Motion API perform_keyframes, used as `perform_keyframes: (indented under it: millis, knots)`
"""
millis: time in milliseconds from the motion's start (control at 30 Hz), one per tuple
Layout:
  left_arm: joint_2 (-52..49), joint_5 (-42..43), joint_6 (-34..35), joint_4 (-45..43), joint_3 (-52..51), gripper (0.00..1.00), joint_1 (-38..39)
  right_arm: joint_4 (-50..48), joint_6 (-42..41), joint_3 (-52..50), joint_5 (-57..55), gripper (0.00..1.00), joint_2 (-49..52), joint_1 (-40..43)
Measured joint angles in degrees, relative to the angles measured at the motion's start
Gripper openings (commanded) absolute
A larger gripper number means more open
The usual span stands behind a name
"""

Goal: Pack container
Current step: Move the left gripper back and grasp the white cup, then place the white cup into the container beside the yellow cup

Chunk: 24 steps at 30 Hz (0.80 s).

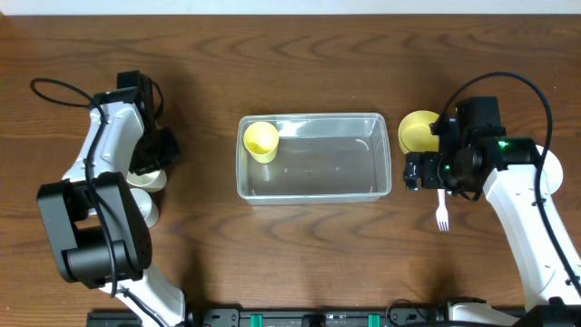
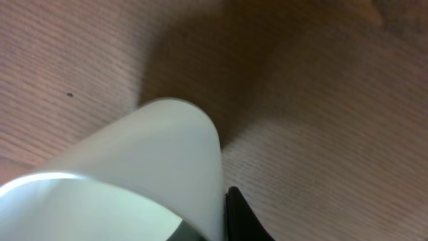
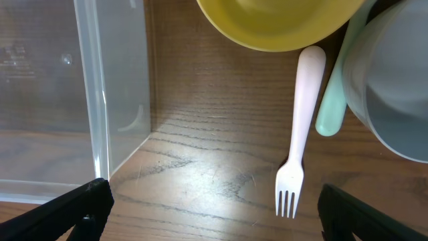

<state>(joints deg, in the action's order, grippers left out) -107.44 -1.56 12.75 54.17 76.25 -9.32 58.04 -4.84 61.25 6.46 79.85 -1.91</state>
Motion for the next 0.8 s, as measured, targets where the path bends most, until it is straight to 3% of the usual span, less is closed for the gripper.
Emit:
perform_keyframes:
  millis: [333, 800]
  knots:
    - [5.18, 0.04, -0.96, 0.98, 0.11, 0.06, 5.11, -0.02, 0.0, 0.0, 0.0, 0.99, 0.0, 0.0]
    - [28.48, 0.13, -0.94, 3.98, 1.66, 0.07, 35.82, -0.02, 0.0, 0.0, 0.0, 0.99, 0.02, 0.0]
